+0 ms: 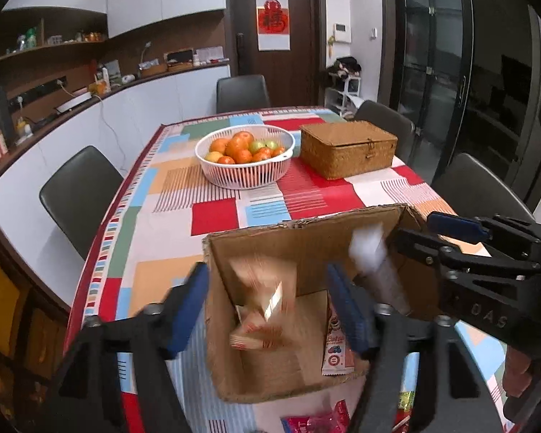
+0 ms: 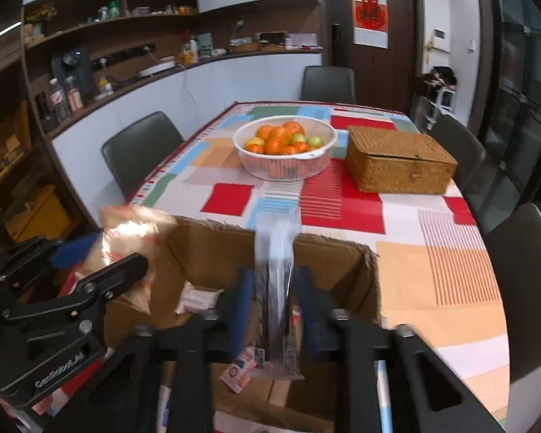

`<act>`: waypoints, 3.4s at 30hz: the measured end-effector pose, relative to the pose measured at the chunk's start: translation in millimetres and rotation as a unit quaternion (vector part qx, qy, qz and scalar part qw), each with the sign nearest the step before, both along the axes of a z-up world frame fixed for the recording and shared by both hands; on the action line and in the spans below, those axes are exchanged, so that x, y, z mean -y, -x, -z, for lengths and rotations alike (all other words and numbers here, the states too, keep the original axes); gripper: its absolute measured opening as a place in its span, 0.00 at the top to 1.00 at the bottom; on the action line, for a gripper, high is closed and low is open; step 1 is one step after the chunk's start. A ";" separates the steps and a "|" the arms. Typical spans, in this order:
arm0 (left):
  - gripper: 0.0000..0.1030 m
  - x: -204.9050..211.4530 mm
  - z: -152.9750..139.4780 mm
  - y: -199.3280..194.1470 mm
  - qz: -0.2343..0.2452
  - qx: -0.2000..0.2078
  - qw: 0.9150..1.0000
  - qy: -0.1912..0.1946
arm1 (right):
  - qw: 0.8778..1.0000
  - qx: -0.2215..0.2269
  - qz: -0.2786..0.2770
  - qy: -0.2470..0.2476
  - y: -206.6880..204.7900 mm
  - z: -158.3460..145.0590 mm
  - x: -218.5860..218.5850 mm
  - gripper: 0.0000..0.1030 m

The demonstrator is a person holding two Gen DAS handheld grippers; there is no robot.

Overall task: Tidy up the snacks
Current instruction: 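Carry both snacks over the box and open both tools to release them inside, then grasp the dark green packet with the left tool while the right tool grasps the green lollipop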

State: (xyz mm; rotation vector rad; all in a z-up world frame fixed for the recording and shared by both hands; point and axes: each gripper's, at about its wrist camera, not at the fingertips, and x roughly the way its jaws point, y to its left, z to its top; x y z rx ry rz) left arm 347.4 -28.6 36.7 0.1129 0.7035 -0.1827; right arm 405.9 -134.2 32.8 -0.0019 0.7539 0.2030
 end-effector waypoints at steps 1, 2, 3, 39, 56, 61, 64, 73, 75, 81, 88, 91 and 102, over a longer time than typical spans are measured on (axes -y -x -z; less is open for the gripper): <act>0.34 -1.7 -0.9 7.6 0.001 0.002 1.000 -0.002 | 1.000 0.008 0.004 -0.002 5.2 -1.3 0.1 0.57; 0.33 -2.8 -1.8 9.9 0.002 0.003 1.000 -0.003 | 1.000 0.017 0.004 -0.001 11.4 -2.3 0.8 0.57; 0.33 -4.7 -2.8 15.8 0.003 0.005 1.000 -0.003 | 1.000 0.020 0.004 0.001 16.6 -3.7 0.6 0.57; 0.22 -30.8 54.5 149.7 0.010 -0.061 0.998 -0.014 | 0.993 -0.074 -0.091 -0.001 160.5 64.9 -26.1 0.57; 0.22 -41.9 136.6 141.5 0.023 -0.176 0.983 -0.053 | 0.980 -0.180 -0.080 0.037 159.7 133.3 -36.4 0.57; 0.22 -45.4 153.4 134.7 0.025 -0.199 0.979 -0.049 | 0.977 -0.196 -0.077 0.044 155.9 144.8 -37.1 0.57; 0.22 -46.8 161.4 130.8 0.025 -0.210 0.976 -0.045 | 0.975 -0.201 -0.079 0.048 154.8 150.5 -39.8 0.57; 0.32 -47.3 174.9 123.5 0.020 -0.222 0.974 -0.029 | 0.973 -0.206 -0.086 0.054 148.3 161.1 -50.7 0.65; 0.33 -47.2 175.2 121.9 0.018 -0.219 0.975 -0.027 | 0.973 -0.208 -0.088 0.050 147.2 163.4 -51.8 0.65; 0.53 -45.3 172.6 123.1 0.018 -0.210 0.977 -0.021 | 0.973 -0.208 -0.087 0.042 144.9 165.4 -50.5 0.72; 0.58 -43.7 168.2 126.0 0.019 -0.213 0.977 0.000 | 0.975 -0.201 -0.087 0.037 147.6 162.9 -46.2 0.74; 0.58 -42.3 163.3 130.8 0.019 -0.209 0.978 0.002 | 0.976 -0.194 -0.090 0.034 150.3 156.9 -43.9 0.74; 0.59 -39.8 129.9 139.8 0.022 -0.166 0.986 0.004 | 0.983 -0.156 -0.089 0.024 155.8 128.0 -35.0 0.74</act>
